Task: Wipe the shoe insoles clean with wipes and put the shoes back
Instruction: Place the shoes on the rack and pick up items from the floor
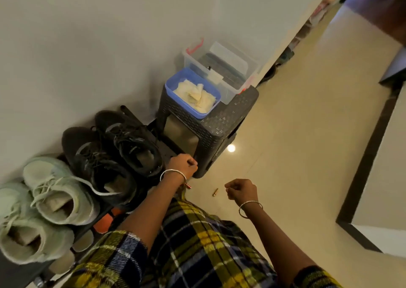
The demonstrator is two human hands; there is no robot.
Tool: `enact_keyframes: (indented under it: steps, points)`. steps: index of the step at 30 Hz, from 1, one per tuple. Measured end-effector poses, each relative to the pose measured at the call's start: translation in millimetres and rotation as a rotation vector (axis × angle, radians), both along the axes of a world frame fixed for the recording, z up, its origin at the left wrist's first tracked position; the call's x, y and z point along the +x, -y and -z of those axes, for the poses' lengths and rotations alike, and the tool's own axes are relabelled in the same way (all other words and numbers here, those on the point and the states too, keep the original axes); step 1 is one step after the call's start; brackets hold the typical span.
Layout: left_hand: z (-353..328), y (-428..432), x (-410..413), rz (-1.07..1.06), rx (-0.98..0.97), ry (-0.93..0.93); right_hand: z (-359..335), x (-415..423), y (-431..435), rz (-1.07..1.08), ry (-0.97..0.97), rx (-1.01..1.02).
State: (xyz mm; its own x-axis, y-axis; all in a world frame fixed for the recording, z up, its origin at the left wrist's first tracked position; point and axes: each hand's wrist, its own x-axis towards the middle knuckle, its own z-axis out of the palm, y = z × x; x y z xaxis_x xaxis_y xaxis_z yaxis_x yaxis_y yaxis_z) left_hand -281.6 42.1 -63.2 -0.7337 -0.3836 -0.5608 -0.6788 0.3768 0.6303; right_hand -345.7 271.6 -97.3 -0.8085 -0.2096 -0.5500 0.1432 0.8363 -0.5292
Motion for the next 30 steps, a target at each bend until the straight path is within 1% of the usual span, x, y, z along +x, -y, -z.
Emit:
enact_keyframes:
  steps: [4,9,11,13,14,18,21,23,28,30]
  points:
    - [46,1,-15,0.034,0.072,0.058,43,4,16,0.083,0.05,0.045]
    - [114,-19,-31,0.155,0.184,0.123,111,2,23,0.097,0.125,0.116]
    - [160,-21,-32,0.15,0.151,0.165,140,1,21,0.127,0.163,0.138]
    - [224,-20,-33,0.104,0.126,0.196,168,0,16,0.173,0.195,0.162]
    - [241,-20,-33,0.088,0.096,0.207,181,0,13,0.187,0.209,0.175]
    - [259,-23,-27,0.059,-0.122,0.209,223,-2,2,0.198,0.232,0.213]
    - [294,-32,-21,0.035,-0.208,0.285,246,-6,-3,0.19,0.222,0.234]
    - [315,-36,-19,0.065,-0.232,0.321,261,-6,-5,0.191,0.228,0.238]
    - [361,-39,-21,0.158,-0.194,0.248,289,-8,-6,0.209,0.249,0.241]
    - [378,-38,-20,0.239,-0.189,0.24,297,-12,-6,0.222,0.247,0.242]
